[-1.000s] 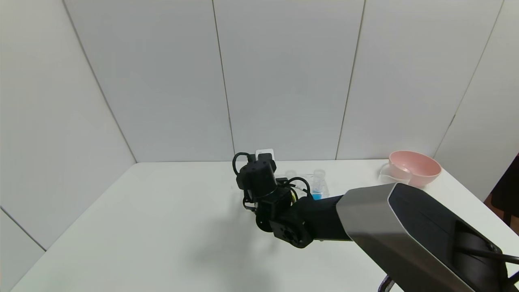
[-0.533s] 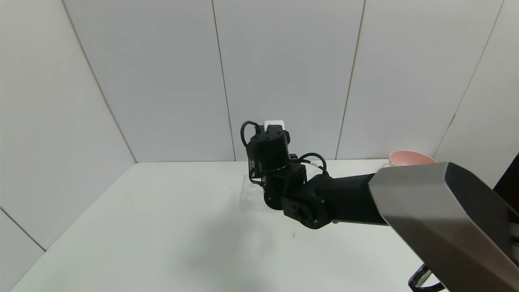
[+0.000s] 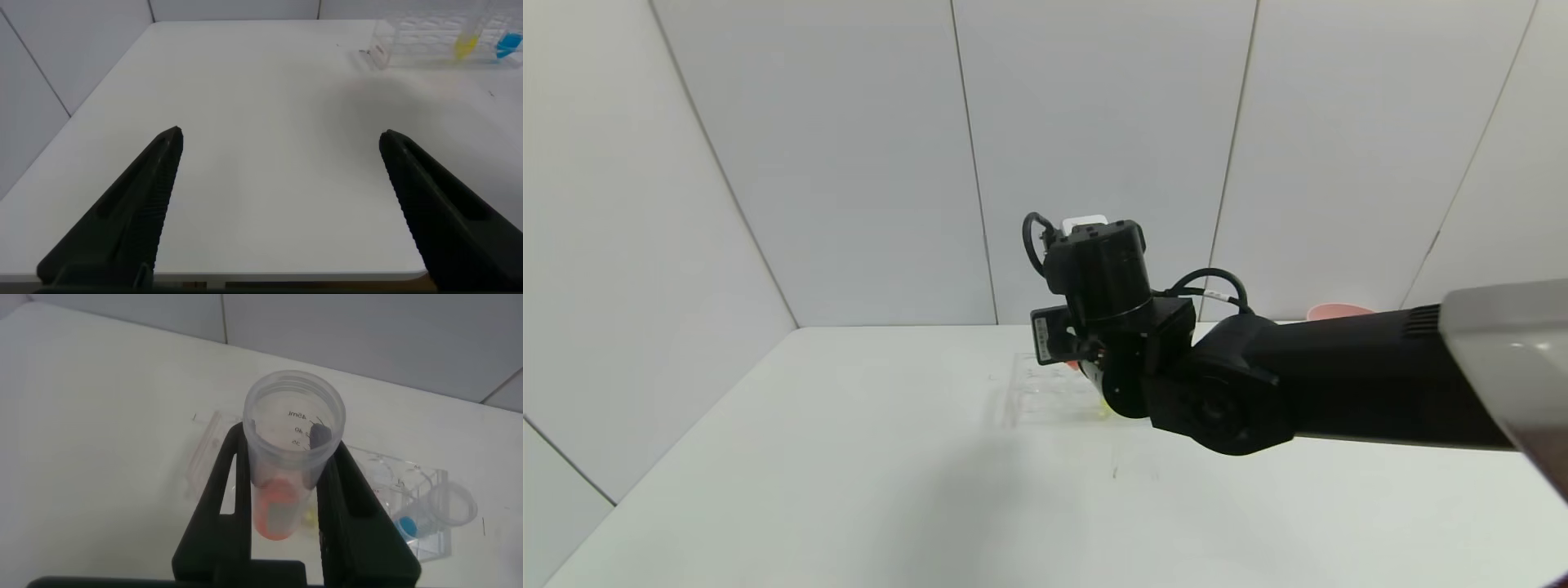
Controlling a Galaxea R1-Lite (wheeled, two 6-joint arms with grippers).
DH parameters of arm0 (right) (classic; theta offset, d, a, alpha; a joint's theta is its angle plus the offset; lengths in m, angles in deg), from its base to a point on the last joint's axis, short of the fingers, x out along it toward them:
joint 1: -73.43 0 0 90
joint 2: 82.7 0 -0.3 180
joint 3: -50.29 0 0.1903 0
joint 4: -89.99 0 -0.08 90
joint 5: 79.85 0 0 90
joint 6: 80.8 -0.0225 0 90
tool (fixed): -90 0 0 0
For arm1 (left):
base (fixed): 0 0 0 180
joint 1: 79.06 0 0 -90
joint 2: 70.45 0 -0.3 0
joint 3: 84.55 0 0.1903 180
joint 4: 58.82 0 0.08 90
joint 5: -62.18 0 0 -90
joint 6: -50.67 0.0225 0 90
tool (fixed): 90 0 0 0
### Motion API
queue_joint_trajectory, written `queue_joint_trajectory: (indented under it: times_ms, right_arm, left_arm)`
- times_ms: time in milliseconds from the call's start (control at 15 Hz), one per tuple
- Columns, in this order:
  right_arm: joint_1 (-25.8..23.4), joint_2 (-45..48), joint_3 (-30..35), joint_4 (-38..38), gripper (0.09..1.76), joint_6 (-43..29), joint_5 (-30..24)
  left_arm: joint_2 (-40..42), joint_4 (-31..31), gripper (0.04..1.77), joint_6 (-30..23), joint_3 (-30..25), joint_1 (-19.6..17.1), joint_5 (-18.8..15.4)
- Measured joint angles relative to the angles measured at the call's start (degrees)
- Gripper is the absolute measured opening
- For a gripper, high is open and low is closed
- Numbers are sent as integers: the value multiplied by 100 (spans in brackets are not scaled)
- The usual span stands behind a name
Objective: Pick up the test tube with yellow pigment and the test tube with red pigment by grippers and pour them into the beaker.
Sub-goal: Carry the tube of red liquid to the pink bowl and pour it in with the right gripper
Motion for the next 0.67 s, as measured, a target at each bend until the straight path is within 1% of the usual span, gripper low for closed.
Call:
queue_joint_trajectory:
  times_ms: [133, 333, 467, 667]
  right_arm:
    - [-83, 474, 463, 238, 52, 123, -436]
    - [-316, 1163, 1182, 312, 52, 558, -1074]
    - [-595, 1630, 1690, 315, 52, 903, -1514]
    - [-1181, 2247, 2388, 323, 52, 1370, -2288]
  left_arm:
    - [0, -2, 172, -2, 0, 0, 2]
    - [0, 0, 172, -2, 0, 0, 2]
    - [0, 0, 172, -2, 0, 0, 2]
    - [0, -2, 172, -2, 0, 0, 2]
